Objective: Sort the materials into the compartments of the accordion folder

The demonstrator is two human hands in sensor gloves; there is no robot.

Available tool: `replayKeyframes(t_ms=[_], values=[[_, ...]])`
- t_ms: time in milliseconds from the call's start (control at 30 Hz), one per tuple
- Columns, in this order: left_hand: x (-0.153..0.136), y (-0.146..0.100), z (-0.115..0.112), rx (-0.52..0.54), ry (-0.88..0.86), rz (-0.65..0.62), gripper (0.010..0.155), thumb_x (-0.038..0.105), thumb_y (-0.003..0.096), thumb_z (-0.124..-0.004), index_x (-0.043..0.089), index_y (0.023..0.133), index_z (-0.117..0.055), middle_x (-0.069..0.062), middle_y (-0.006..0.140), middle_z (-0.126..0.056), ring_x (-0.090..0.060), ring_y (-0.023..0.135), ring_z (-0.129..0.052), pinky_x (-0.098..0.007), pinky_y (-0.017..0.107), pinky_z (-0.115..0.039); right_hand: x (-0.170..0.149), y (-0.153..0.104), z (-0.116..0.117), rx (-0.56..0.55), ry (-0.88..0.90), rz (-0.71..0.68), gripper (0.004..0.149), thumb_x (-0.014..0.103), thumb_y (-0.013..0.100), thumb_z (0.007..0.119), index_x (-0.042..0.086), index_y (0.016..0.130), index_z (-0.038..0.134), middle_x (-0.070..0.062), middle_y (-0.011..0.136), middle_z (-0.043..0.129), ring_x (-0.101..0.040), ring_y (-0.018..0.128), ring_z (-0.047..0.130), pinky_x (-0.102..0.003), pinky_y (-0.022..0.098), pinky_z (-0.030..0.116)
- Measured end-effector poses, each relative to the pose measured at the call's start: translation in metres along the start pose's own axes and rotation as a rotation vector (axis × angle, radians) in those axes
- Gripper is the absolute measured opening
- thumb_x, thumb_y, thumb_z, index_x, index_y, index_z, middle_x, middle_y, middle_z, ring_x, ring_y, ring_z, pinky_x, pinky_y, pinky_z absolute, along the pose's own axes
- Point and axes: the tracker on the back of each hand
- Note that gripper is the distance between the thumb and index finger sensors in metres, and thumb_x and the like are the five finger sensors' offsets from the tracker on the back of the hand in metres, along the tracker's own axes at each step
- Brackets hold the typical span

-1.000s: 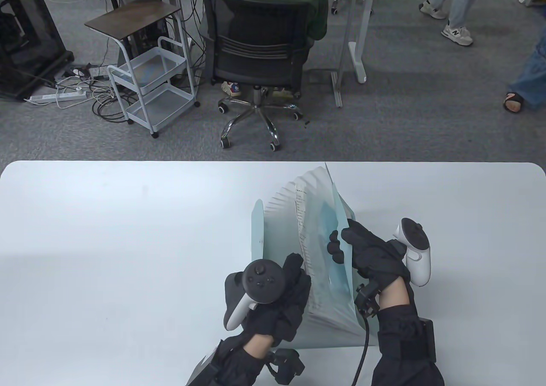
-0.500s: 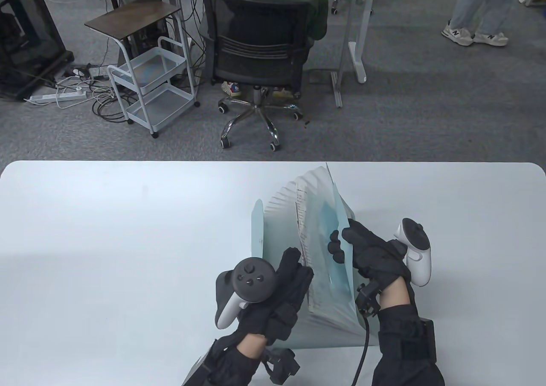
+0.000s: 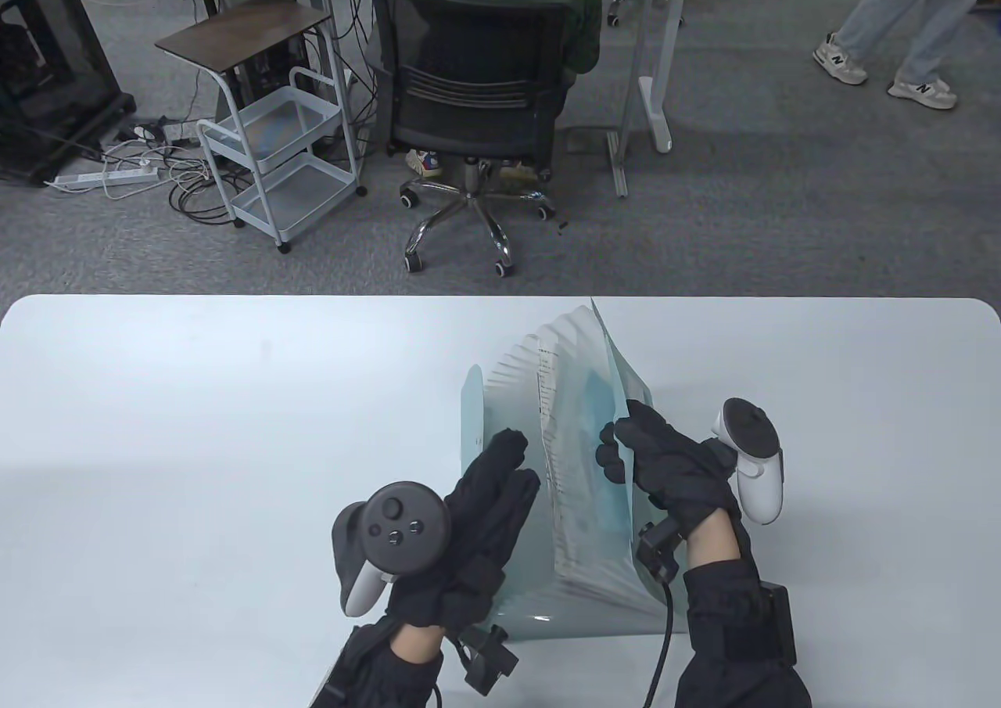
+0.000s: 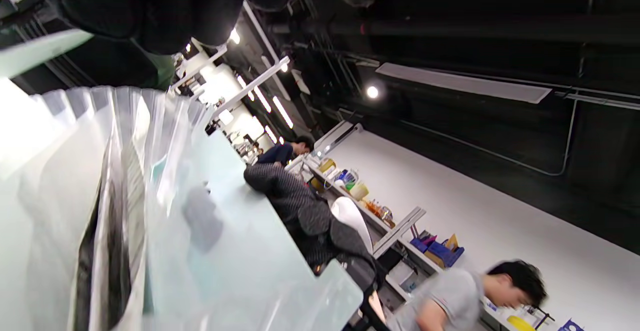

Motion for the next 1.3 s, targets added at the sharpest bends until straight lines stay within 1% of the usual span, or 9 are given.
replayKeyframes(t_ms=[100, 167, 333, 500, 667, 867, 1100, 1300], values=[[-0.002, -0.003, 0.01, 0.029, -0.013, 0.0, 0.061, 0.035, 0.0757, -0.049, -0.005, 0.122, -0.04, -0.039, 0.119, -0.057, -0.064, 0.101, -0.068, -0.071, 0.07, -0.063, 0.002, 0.0, 0.003, -0.029, -0.055, 0.002, 0.064, 0.023, 0.068, 0.052, -0.011, 0.113, 0.023, -0.042, 0.11, 0.043, -0.052, 0.083, 0.072, -0.057, 0.059, 0.068], [-0.005, -0.004, 0.017, 0.048, -0.04, -0.001, 0.06, 0.035, 0.0757, -0.049, -0.005, 0.12, -0.044, -0.039, 0.119, -0.057, -0.065, 0.101, -0.067, -0.072, 0.069, -0.063, 0.004, 0.0, 0.007, -0.05, -0.108, 0.009, 0.063, 0.024, 0.068, 0.052, -0.01, 0.114, 0.025, -0.041, 0.11, 0.045, -0.053, 0.083, 0.072, -0.057, 0.059, 0.068], [-0.014, -0.006, 0.031, 0.075, -0.109, 0.01, 0.06, 0.035, 0.0758, -0.049, -0.005, 0.12, -0.044, -0.039, 0.119, -0.056, -0.065, 0.101, -0.066, -0.073, 0.069, -0.062, 0.007, 0.001, 0.016, -0.079, -0.21, 0.023, 0.062, 0.024, 0.068, 0.053, -0.009, 0.114, 0.028, -0.04, 0.11, 0.05, -0.055, 0.084, 0.069, -0.059, 0.06, 0.066], [-0.024, -0.008, 0.039, 0.071, -0.117, 0.019, 0.061, 0.035, 0.0758, -0.05, -0.006, 0.12, -0.044, -0.04, 0.119, -0.056, -0.066, 0.101, -0.066, -0.074, 0.069, -0.061, 0.009, 0.005, 0.026, -0.09, -0.288, 0.046, 0.062, 0.024, 0.068, 0.053, -0.009, 0.114, 0.029, -0.04, 0.11, 0.05, -0.056, 0.084, 0.068, -0.06, 0.06, 0.065], [-0.03, -0.007, 0.042, 0.056, -0.156, 0.018, 0.062, 0.035, 0.0759, -0.049, -0.006, 0.121, -0.042, -0.04, 0.119, -0.055, -0.067, 0.101, -0.065, -0.074, 0.069, -0.06, 0.01, 0.011, 0.036, -0.082, -0.341, 0.08, 0.061, 0.023, 0.067, 0.053, -0.008, 0.114, 0.03, -0.04, 0.11, 0.05, -0.055, 0.082, 0.069, -0.06, 0.059, 0.065], [-0.034, -0.005, 0.041, 0.029, -0.185, 0.021, 0.062, 0.035, 0.076, -0.049, -0.007, 0.121, -0.042, -0.041, 0.119, -0.055, -0.068, 0.101, -0.064, -0.075, 0.068, -0.06, 0.013, 0.02, 0.053, -0.068, -0.453, 0.146, 0.06, 0.023, 0.067, 0.054, -0.006, 0.115, 0.032, -0.042, 0.109, 0.049, -0.055, 0.08, 0.068, -0.061, 0.059, 0.065], [-0.035, -0.006, 0.041, 0.031, -0.186, 0.019, 0.062, 0.035, 0.0759, -0.049, -0.007, 0.121, -0.042, -0.042, 0.119, -0.054, -0.069, 0.1, -0.064, -0.075, 0.068, -0.059, 0.012, 0.027, 0.066, -0.08, -0.519, 0.194, 0.06, 0.023, 0.067, 0.054, -0.006, 0.116, 0.034, -0.045, 0.109, 0.037, -0.053, 0.081, 0.068, -0.059, 0.059, 0.065], [-0.038, -0.006, 0.043, 0.032, -0.21, 0.024, 0.062, 0.035, 0.076, -0.049, -0.008, 0.121, -0.041, -0.042, 0.119, -0.054, -0.069, 0.1, -0.063, -0.076, 0.068, -0.059, 0.009, 0.032, 0.076, -0.076, -0.544, 0.208, 0.06, 0.022, 0.067, 0.055, -0.008, 0.115, 0.032, -0.043, 0.108, 0.044, -0.054, 0.081, 0.069, -0.06, 0.059, 0.065]])
Point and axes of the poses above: the tracker on the back of each hand, its own x axis roughly to the thumb side, its own y axis roughly from the wrist to the fingertips, z = x × y
